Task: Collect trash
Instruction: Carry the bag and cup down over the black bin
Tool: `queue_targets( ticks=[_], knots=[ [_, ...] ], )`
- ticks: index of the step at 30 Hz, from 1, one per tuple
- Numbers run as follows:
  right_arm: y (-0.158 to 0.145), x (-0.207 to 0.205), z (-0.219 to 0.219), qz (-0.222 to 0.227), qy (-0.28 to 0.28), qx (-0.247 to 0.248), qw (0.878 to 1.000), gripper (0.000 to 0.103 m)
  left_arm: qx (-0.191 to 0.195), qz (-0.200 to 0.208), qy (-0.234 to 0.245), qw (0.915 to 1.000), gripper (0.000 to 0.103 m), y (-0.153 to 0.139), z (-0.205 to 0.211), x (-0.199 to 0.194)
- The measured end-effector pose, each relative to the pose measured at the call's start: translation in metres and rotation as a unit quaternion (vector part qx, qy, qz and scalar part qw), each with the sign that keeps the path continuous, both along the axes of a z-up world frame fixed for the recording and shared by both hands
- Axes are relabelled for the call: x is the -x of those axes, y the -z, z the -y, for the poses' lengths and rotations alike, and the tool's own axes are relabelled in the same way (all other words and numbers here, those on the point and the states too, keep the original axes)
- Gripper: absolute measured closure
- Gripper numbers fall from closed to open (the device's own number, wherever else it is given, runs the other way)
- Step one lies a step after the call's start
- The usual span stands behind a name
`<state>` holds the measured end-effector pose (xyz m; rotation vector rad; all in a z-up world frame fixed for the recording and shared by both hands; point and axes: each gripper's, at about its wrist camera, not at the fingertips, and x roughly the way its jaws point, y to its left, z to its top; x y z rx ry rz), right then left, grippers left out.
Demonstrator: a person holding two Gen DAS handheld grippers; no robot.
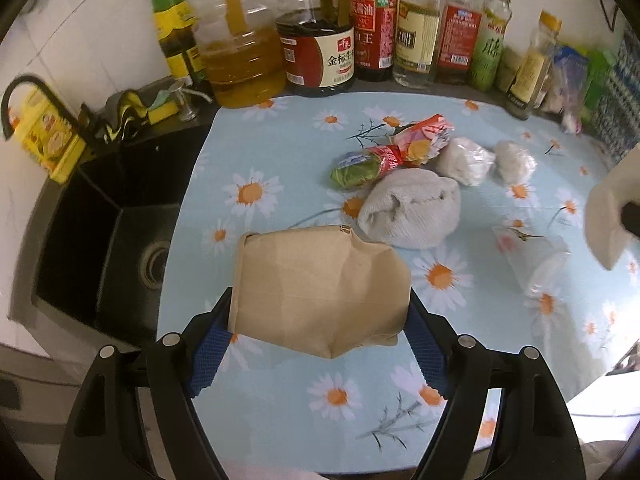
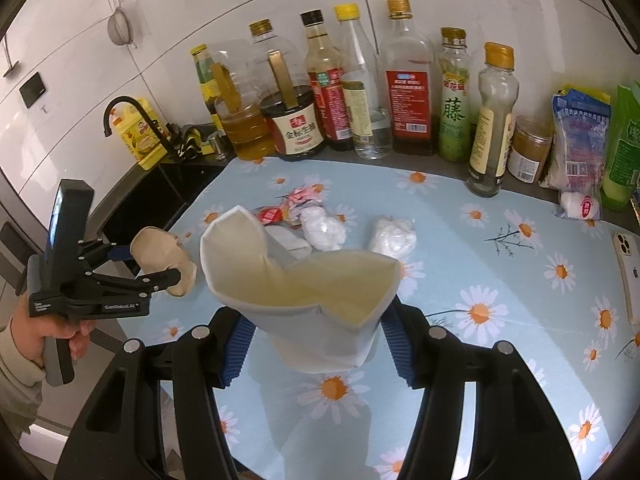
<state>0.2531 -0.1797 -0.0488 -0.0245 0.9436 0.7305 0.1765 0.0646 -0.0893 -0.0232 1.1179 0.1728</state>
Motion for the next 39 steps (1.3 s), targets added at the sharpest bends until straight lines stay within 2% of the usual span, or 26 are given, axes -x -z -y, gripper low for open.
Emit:
queue_targets(
  ticks=[12, 22, 28, 39],
  knots=[
    [0.004, 0.045, -0.028, -0.012, -0.022, 0.006, 1.000, 0.044, 0.068, 0.042, -0.037, 0.9961, 0.026, -0.012, -0.014, 0.068],
    [0.002, 0.089, -0.058, -0.015, -0.051, 0.013, 0.998, 0.044, 0.116, 0.079, -0.072, 0.9875, 0.026, -0.014, -0.023, 0.134],
    [0.004, 0.116, -0.073, -0.020, -0.065, 0.020, 0.997, 0.044, 0.136, 0.085, -0.084, 0.9835, 0.026, -0.013, -0.031, 0.167],
    [0.018, 0.168, -0.101, -0.045, -0.091, 0.027, 0.994, 0.044, 0.164, 0.063, -0.087, 0.9806, 0.026, 0.007, -0.038, 0.211]
  ],
)
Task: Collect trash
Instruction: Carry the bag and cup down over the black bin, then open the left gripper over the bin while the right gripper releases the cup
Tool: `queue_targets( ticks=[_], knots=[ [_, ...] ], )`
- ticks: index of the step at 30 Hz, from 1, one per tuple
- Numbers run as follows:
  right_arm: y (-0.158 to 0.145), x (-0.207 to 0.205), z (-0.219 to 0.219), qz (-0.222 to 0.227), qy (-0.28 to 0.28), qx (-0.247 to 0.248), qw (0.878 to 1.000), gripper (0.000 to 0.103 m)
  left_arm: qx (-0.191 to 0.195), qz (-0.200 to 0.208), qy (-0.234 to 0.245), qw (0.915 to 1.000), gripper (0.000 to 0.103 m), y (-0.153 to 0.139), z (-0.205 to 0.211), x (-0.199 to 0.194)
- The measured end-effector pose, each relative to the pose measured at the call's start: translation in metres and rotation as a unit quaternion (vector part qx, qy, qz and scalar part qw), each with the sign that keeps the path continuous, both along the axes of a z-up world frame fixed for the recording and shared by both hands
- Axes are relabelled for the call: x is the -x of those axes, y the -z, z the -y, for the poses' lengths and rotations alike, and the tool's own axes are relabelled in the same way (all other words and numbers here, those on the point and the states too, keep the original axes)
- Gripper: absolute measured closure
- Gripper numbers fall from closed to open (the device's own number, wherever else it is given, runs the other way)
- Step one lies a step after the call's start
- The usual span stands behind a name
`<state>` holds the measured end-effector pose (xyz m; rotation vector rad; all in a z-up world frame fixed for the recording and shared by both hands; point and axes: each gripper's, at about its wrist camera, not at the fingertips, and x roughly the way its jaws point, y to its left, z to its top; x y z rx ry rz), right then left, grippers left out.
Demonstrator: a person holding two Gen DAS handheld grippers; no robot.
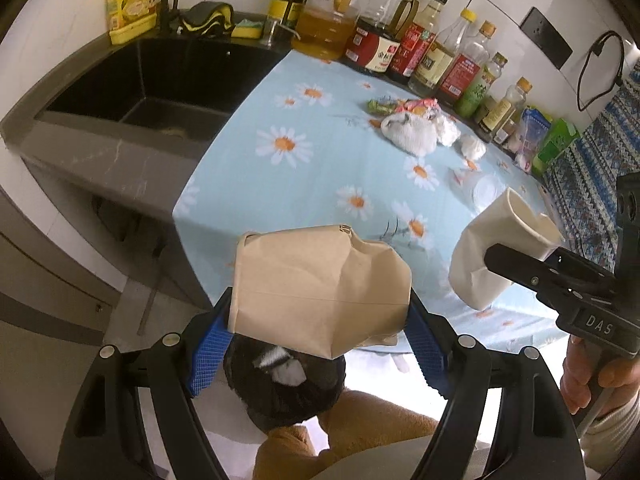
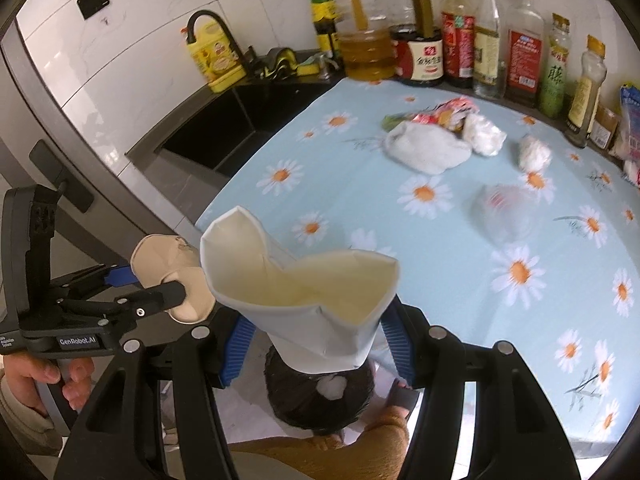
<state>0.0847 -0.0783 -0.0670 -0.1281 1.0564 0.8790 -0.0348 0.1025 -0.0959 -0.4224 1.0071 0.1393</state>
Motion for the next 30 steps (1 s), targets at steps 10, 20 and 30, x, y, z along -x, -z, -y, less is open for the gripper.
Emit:
queue_targets(
  ticks=[10, 20, 30],
  knots=[
    [0.031, 0.039, -0.009, -0.031, -0.009, 0.018, 0.999, 0.044, 0.017, -0.036, 0.004, 0.9992, 0.026, 0.032, -0.001, 0.032],
    [0.088, 0.064, -0.017, -0.065, -0.006, 0.065, 0.996, 0.044, 0.030, -0.086, 0.016, 0.9957, 0.026, 0.081, -0.002, 0.046],
    [0.130, 0.072, -0.021, -0.104, -0.004, 0.095, 0.990, 0.044, 0.046, -0.133, 0.025, 0.9897, 0.026, 0.131, -0.001, 0.051]
  ],
)
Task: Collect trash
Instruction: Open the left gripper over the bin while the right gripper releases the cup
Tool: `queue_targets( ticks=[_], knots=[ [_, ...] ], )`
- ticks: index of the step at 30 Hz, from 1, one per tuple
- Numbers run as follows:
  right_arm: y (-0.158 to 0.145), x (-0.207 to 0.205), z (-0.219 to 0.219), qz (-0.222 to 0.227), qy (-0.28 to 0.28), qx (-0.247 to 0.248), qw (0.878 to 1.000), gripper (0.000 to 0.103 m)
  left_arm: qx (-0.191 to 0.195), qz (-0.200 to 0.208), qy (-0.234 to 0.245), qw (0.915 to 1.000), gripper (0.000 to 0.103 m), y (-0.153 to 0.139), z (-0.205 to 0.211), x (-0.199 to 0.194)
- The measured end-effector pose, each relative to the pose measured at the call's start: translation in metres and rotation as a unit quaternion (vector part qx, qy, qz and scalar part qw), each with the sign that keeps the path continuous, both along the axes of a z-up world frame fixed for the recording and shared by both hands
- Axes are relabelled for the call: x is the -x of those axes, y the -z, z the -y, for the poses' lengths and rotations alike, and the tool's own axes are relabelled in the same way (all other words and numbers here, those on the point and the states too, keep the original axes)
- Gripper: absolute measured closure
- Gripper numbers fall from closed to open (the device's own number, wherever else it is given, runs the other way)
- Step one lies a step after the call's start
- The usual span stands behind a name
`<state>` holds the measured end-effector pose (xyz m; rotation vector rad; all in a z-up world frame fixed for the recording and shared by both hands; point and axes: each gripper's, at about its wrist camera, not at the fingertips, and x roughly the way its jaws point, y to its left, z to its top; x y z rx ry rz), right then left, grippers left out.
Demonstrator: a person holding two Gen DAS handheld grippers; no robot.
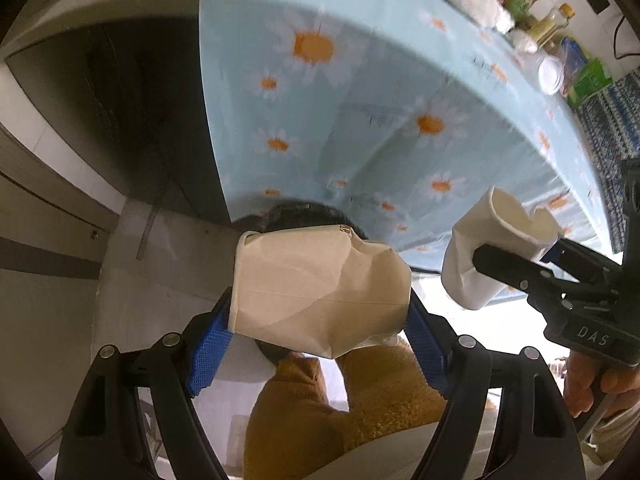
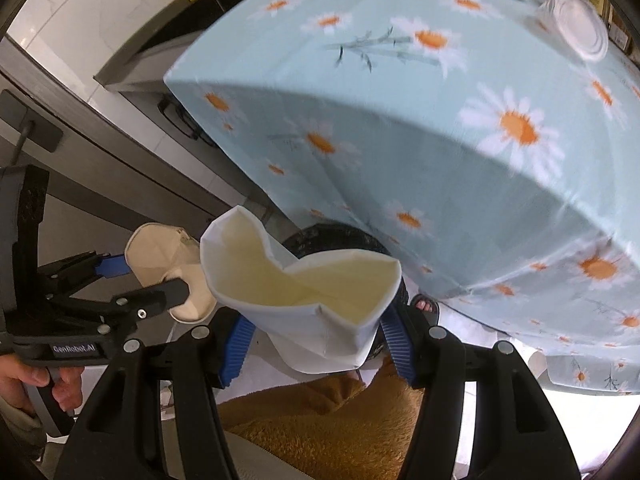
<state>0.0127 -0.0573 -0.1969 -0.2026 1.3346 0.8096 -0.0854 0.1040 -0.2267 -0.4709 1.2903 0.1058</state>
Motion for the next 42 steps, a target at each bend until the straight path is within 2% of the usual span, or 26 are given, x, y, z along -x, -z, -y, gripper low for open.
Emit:
queue_targets(
  ticks=[11, 16, 24, 25, 26, 27, 29, 42],
  knots=[
    [0.043, 0.007, -0.016, -0.028, -0.008, 0.038, 0.999, 0.044, 0.024, -0.035, 0.002, 0.9991, 0.026, 0.047, 0.010, 0.008],
    [0.051, 0.003, -0.020, -0.033, -0.012, 0.048, 0.998, 0.044, 0.031, -0.050, -0.004, 0.9983, 0.026, 0.063, 0.007, 0.010],
    [0.050, -0.002, -0.028, -0.037, -0.006, 0.049, 0.998, 0.043, 0.034, -0.056, -0.009, 0.9978, 0.024, 0.069, 0.007, 0.008],
    [0.049, -0.003, -0.027, -0.038, -0.005, 0.048, 0.998, 0.041, 0.032, -0.057, -0.011, 0.9978, 0.024, 0.070, 0.006, 0.007],
    [0.047, -0.003, -0.025, -0.039, -0.002, 0.048, 0.998, 0.034, 0.032, -0.060, -0.013, 0.9976, 0.024, 0.071, 0.006, 0.005],
    [0.046, -0.005, -0.024, -0.039, 0.004, 0.048, 0.998, 0.031, 0.034, -0.063, -0.013, 0.9973, 0.022, 0.071, 0.006, 0.005],
    [0.042, -0.007, -0.020, -0.040, 0.012, 0.039, 0.998, 0.029, 0.036, -0.064, -0.016, 0.9972, 0.015, 0.071, 0.004, 0.004],
    [0.027, -0.016, -0.009, -0.036, 0.031, 0.027, 0.998, 0.029, 0.027, -0.061, -0.020, 0.9976, 0.015, 0.065, 0.004, -0.001]
  ],
)
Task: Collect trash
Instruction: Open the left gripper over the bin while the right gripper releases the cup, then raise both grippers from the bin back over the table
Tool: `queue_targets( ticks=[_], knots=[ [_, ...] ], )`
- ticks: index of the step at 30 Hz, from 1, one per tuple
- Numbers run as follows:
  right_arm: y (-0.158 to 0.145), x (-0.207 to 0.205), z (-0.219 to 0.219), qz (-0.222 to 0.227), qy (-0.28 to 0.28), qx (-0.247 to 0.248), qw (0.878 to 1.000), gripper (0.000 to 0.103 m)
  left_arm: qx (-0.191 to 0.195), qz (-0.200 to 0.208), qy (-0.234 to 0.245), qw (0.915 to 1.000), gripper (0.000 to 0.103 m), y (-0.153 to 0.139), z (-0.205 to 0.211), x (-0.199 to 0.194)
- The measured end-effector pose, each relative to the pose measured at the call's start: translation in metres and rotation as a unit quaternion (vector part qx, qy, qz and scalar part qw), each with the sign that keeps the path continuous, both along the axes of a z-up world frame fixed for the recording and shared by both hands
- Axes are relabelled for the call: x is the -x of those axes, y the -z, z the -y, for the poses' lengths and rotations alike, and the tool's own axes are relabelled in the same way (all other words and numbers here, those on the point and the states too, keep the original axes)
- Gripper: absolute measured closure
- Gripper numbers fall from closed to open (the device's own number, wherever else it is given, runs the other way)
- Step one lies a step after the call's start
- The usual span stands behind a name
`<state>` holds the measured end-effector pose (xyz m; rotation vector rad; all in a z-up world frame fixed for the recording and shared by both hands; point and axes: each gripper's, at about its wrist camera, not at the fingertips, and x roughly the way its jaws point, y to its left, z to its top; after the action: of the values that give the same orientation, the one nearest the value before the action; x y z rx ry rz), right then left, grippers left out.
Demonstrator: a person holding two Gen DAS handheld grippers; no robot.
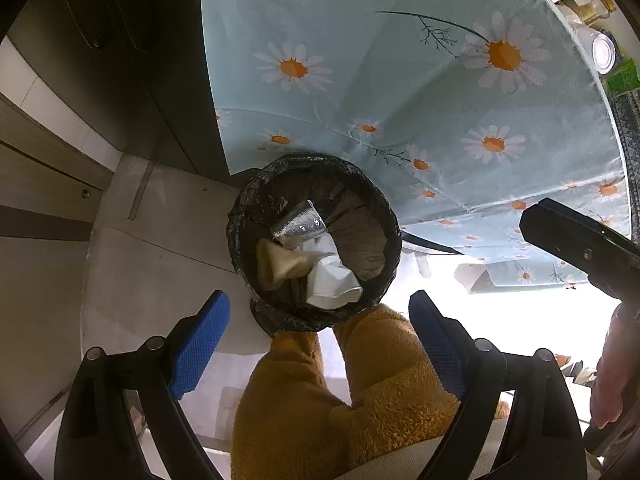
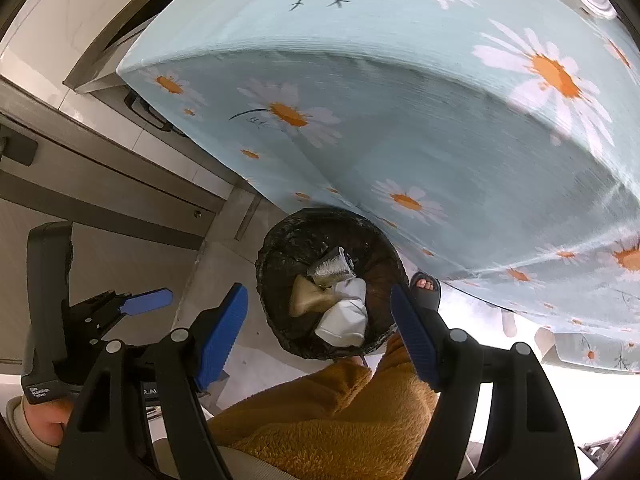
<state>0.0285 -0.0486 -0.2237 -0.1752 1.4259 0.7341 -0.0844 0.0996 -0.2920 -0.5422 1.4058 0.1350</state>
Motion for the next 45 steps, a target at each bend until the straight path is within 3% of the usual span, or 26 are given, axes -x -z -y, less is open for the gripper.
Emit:
queue_targets(
  ticks=[10, 22, 35, 45],
  knots=[
    [-0.006, 0.000, 0.012, 0.007, 0.009, -0.007, 1.000, 0.029, -0.007, 0.026, -0.001, 0.9996, 0.015, -0.028, 0.000, -0.004],
    [-0.036, -0.005, 0.028, 0.026, 0.020, -0.033, 0.999, 0.029, -0.025, 0.062, 0.031, 0.9973, 0.015, -0.072, 0.014, -0.016],
    [-0.098, -0.030, 0.054, 0.087, 0.042, -0.069, 0.993, 0.029, -0.046, 0.148, 0.053, 0.9866, 0.015, -0.155, 0.019, -0.048],
    [-0.138, -0.070, 0.089, 0.140, 0.081, -0.085, 0.983, 0.029, -0.054, 0.193, 0.067, 0.9774, 0.015, -0.197, 0.035, -0.079]
  ],
)
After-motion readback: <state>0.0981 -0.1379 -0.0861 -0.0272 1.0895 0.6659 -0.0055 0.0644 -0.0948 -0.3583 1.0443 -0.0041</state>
